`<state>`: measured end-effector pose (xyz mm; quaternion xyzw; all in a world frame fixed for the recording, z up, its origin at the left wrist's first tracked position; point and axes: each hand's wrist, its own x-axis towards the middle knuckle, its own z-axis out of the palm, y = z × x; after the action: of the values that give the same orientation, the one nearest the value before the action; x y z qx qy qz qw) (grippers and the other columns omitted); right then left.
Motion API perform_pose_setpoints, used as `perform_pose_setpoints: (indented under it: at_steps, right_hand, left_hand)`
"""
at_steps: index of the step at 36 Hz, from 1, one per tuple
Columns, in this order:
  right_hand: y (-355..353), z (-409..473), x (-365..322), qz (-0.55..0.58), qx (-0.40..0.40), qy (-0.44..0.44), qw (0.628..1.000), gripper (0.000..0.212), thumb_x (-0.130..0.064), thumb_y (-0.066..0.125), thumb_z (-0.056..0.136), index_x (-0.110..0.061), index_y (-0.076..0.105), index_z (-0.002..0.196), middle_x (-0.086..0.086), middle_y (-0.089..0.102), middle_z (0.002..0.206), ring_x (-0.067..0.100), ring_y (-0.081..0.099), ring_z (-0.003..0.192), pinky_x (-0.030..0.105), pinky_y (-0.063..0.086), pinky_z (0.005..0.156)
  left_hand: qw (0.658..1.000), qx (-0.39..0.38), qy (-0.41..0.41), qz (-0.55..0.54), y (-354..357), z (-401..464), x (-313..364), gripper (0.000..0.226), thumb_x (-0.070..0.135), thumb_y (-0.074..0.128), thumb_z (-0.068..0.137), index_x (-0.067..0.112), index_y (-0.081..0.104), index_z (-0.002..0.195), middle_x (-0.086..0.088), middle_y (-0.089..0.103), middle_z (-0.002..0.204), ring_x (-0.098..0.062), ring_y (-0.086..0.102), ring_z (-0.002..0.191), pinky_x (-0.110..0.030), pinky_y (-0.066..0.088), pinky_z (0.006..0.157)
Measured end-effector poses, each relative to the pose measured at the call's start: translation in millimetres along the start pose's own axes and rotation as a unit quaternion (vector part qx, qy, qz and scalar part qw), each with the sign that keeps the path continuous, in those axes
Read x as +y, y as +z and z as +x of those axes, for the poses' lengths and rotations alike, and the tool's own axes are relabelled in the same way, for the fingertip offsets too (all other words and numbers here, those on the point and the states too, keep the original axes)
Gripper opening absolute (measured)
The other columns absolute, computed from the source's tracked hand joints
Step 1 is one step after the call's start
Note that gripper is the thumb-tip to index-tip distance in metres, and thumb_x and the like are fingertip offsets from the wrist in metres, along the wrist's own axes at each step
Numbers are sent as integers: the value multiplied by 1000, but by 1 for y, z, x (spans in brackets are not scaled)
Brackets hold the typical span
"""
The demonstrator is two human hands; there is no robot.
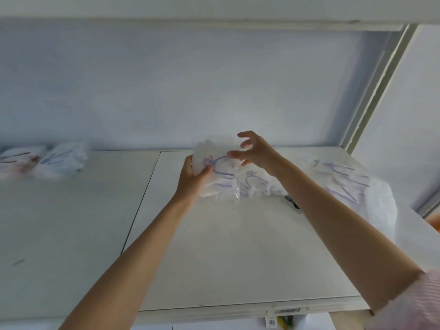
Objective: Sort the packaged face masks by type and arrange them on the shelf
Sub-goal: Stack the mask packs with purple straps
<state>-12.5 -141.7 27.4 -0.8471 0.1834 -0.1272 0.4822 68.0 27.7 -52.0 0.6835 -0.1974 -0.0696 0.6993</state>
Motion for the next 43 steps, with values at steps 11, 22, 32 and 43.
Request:
perform_pose_setpoints:
  at_steps: [11,22,32,43]
  right_hand:
    - [-7,-9,82,-481,39,163,861,77,-73,53,77,-13,57,124,10,46,136,29,38,128,38,31,100]
    - [-30,-5,83,-99,183,78,975,28,-15,75,77,-11,61,101,10,61,95,26,57,88,29,40,71]
    - [-34,-27,11,100,-59,-15,993,60,9,74,72,-14,53,124,12,55,101,17,59,77,16,52,60]
    - [10,-9,16,-40,16,-30,999,73,-33,78,76,-21,40,137,4,52,113,18,58,73,25,47,65]
  left_hand:
    - [996,84,10,39,-34,7,-7,22,14,65,90,11,52,108,8,60,91,-3,58,78,-10,45,62]
    - [996,77,-6,40,-33,2,-12,20,16,65,91,12,50,104,7,59,89,-5,57,77,-19,44,65]
    - [999,30,-25,-6,-8,-2,1,23,17,57,96,14,52,118,2,62,109,-13,61,94,-25,49,82]
    - [1000,8,-5,2,-2,-8,1,35,9,69,86,13,51,115,-4,64,109,-18,64,96,-28,52,83]
